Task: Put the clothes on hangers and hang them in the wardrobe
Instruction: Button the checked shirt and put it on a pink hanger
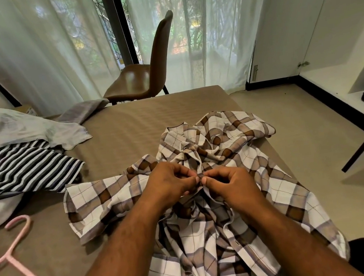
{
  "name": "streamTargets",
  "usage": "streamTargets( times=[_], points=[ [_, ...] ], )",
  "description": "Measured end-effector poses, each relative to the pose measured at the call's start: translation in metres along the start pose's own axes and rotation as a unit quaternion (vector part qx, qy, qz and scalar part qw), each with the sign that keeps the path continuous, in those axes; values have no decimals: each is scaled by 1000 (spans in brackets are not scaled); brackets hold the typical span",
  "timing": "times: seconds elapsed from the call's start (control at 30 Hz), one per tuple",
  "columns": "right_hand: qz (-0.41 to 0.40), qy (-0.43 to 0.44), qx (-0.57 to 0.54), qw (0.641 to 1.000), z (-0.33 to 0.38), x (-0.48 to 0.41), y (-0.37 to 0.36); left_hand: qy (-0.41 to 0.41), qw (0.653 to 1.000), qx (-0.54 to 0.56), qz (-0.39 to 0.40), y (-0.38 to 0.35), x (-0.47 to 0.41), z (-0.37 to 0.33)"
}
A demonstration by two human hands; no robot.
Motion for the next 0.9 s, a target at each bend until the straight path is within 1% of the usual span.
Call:
streamTargets(
  times=[0.13,0.27,0.33,0.43,0.5,0.57,0.67,0.83,0.9],
  points=[
    [3,9,12,1000,3,0,0,3,1000,10,-4,0,0,0],
    [20,-11,-57,998,2,1,-1,-9,1000,30,-1,1,2,-2],
    [26,-8,-68,997,3,2,-1,-13,999,31,2,-1,2,-3],
    [8,-10,-75,997,3,3,3,-20,999,47,7,-5,3,-7],
    [-10,4,-44,999,6,3,5,-18,997,70,5,-7,2,-8],
    [-25,15,-11,999,7,3,7,-25,999,46,-11,-7,1,-8],
    [-33,19,-1,999,8,3,6,-43,998,4,-45,-4,0,-11],
    [-35,9,-45,998,12,7,5,-45,998,11,-48,-2,1,-11],
    [-44,4,-38,998,11,6,6,-49,998,19,-46,-2,2,-13]
  ],
)
Point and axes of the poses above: each hand's wrist, its own x-axis away from the middle knuckle, its own y-axis out of the back of the hand, z = x × y, the point moved 10 cm from there along -x, towards the middle knuckle, and after that the axes turned 6 degrees about x, right-handed, at the moved point
